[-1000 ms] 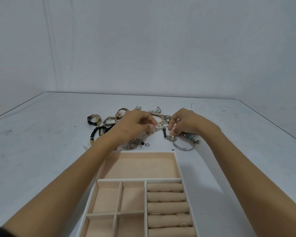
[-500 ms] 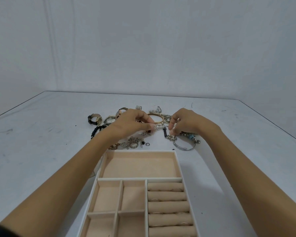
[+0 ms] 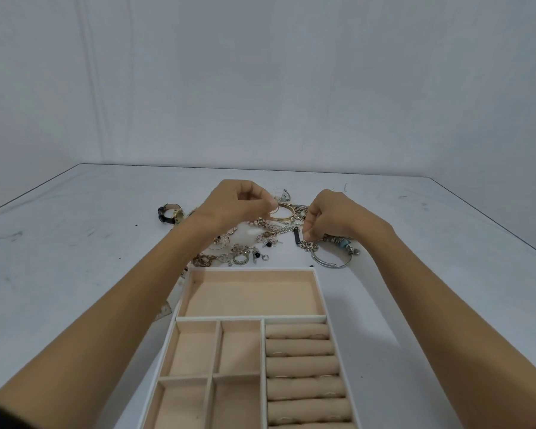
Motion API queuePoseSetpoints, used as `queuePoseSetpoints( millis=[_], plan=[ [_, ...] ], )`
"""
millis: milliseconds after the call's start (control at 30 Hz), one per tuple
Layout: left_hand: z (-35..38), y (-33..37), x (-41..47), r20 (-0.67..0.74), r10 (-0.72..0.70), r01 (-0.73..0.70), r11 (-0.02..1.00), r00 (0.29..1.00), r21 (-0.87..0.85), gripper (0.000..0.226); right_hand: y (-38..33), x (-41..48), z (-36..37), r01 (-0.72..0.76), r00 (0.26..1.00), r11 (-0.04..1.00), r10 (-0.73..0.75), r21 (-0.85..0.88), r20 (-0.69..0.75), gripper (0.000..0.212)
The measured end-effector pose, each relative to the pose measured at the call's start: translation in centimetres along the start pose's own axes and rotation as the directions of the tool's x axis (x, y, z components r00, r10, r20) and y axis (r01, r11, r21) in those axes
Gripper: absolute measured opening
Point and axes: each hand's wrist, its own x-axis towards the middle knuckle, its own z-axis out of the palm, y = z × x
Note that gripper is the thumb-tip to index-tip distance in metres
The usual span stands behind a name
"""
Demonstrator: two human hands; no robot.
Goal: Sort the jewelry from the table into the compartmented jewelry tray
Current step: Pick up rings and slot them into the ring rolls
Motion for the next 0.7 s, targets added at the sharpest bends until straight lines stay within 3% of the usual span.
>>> queuePoseSetpoints(
  millis=[233, 433, 700],
  plan=[
    [-0.4, 2.1, -2.5, -0.115, 0.144, -0.126, 0.981, 0.983, 0.150, 0.017, -1.1, -2.7, -2.0, 0.102, 0.991, 0.980, -0.085, 0.173, -0.101, 0.016],
    [-0.5, 3.9, -8.2, -0.199, 0.223, -0.203, 0.972, 0.954, 0.119, 0.012, -1.3, -10.1, -2.5, 0.213, 0.960, 0.829, -0.079, 0.518, -0.269, 0.006],
    [1.1, 3.5, -17.9, -0.169, 0.327, -0.299, 0.939, 0.930, 0.169, 0.009, -1.1, -20.9, 0.7, 0.248, 0.956, 0.679, -0.057, 0.691, -0.287, 0.004]
  ],
)
